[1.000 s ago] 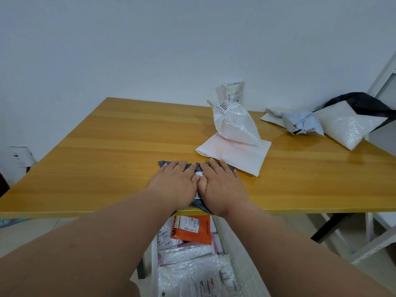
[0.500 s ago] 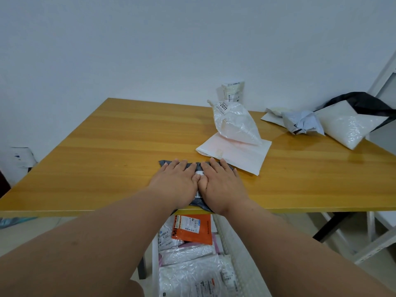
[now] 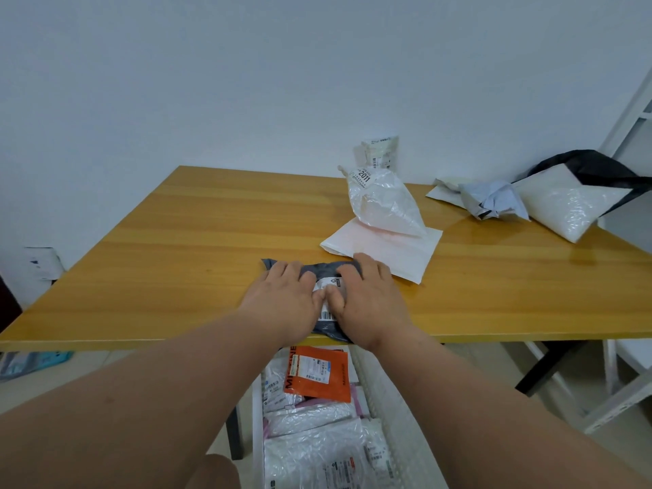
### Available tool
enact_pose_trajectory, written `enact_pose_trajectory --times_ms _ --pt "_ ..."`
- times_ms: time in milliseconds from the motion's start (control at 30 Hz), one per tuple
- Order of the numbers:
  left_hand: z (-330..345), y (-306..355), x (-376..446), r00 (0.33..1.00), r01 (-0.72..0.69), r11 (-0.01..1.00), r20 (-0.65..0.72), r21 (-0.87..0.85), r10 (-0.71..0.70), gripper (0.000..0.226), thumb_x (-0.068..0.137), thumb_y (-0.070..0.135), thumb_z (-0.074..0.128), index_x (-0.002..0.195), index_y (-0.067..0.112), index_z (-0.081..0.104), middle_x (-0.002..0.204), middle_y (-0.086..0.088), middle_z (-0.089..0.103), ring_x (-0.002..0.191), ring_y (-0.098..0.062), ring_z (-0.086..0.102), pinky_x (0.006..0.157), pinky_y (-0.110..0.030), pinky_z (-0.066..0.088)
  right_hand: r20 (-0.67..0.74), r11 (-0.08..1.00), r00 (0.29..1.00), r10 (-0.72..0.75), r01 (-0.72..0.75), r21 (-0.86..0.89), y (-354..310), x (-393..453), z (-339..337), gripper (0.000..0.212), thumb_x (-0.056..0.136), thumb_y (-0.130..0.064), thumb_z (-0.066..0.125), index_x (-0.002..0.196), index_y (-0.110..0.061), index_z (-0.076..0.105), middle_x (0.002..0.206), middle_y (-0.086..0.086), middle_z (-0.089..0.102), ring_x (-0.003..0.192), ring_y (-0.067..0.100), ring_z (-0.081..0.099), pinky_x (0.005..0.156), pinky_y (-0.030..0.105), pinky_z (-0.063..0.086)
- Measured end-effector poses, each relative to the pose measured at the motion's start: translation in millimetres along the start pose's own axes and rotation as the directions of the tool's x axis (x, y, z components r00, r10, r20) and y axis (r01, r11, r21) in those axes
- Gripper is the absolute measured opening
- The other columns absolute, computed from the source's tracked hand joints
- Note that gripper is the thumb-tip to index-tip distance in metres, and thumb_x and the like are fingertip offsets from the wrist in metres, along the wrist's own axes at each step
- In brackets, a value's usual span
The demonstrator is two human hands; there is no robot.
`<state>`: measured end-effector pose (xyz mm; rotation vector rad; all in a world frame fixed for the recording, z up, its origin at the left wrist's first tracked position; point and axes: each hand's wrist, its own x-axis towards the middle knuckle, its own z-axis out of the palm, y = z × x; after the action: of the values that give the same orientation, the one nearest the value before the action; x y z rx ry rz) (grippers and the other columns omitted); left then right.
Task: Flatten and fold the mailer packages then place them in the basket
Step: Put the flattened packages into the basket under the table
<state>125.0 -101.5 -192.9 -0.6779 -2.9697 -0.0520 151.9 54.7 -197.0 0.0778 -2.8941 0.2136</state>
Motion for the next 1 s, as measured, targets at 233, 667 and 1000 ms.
enact_pose_trajectory --times_ms 233,667,1000 --pt "5 -2 4 0.994 0.033 0.992 0.108 -0.119 -0.020 0.062 0.103 0.049 0.015 0.155 0.016 0.018 0.163 -0.007 0.011 0.151 -0.024 0.003 0.123 -0.041 0.005 0.131 0.999 0.991 0.028 -0.032 0.029 -1 -6 5 0.057 0.103 -0.048 0.012 0.156 -0.026 0.013 0.165 0.006 0.006 0.151 0.023 0.000 0.122 0.044 0.007" --pt "2 -1 5 0.988 0.054 0.987 0.148 -0.150 -0.032 0.063 0.103 0.049 0.018 0.155 0.013 0.015 0.162 -0.006 0.016 0.150 -0.023 0.007 0.123 -0.040 0.007 0.157 0.996 0.987 0.038 -0.049 0.068 -2 -2 3 0.055 0.104 -0.045 0.019 0.154 -0.023 0.021 0.163 0.003 0.015 0.151 0.022 0.005 0.122 0.047 0.008" --pt "-11 -15 -20 0.965 -0.051 0.983 0.246 -0.175 0.093 0.127 0.057 0.100 0.017 0.155 0.019 0.010 0.164 0.003 -0.007 0.150 -0.018 -0.011 0.122 -0.048 0.005 0.172 0.986 0.984 -0.036 0.007 0.166 10 -22 -10 0.083 0.087 -0.076 0.020 0.150 -0.023 0.028 0.164 0.004 0.010 0.151 0.021 0.003 0.121 0.046 0.012"
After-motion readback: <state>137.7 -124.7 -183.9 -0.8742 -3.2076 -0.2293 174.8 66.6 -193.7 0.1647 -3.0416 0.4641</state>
